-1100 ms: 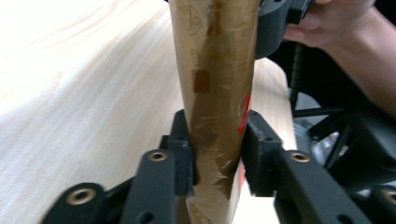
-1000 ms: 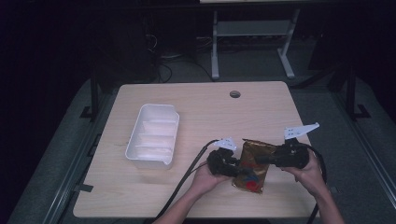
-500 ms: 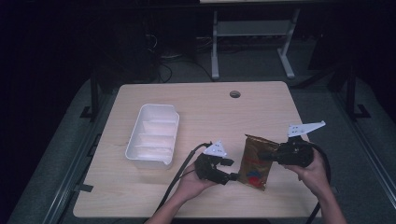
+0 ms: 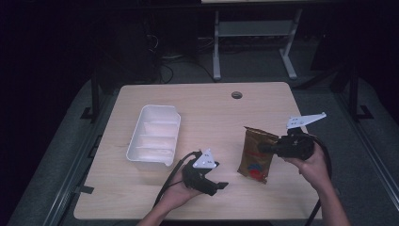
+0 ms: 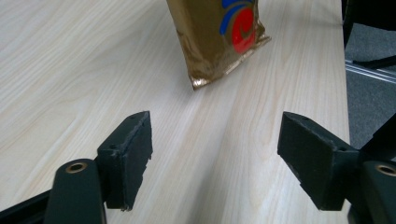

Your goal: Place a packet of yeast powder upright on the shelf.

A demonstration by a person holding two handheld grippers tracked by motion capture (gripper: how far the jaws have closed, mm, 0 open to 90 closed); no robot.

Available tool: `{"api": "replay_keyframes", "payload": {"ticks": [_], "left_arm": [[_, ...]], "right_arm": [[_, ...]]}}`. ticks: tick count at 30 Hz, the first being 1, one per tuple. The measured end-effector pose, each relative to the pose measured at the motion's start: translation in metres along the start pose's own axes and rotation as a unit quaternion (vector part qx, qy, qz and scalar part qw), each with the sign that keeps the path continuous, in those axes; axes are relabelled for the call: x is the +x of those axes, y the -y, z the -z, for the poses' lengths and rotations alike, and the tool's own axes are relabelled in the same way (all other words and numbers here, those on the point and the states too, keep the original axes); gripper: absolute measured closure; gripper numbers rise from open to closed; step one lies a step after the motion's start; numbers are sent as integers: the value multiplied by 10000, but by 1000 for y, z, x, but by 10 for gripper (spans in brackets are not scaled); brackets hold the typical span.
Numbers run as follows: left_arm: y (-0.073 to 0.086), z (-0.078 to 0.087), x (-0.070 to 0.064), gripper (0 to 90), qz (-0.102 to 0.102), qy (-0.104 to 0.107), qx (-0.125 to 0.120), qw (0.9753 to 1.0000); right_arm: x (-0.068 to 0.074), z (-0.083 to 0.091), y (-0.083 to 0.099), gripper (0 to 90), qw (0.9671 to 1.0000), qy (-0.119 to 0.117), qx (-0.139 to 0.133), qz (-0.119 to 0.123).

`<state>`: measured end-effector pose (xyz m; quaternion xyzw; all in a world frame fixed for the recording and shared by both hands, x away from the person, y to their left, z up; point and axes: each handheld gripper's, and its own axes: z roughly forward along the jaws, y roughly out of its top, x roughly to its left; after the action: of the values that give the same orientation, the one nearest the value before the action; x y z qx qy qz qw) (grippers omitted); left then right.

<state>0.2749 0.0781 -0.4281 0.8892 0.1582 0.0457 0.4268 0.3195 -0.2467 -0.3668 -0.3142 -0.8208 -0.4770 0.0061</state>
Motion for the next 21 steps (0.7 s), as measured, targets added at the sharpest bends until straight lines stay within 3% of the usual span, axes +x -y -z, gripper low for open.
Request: {"api": "replay_keyframes", "payload": {"ticks": [12, 21], "left_arm": [[18, 17, -9, 229, 6, 20, -18, 10000], [30, 18, -8, 214, -22, 4, 80, 10000]], "right_arm": [[5, -8, -21, 739, 9999, -13, 98, 49], [3, -20, -39, 741, 9999, 53, 139, 30]]}}
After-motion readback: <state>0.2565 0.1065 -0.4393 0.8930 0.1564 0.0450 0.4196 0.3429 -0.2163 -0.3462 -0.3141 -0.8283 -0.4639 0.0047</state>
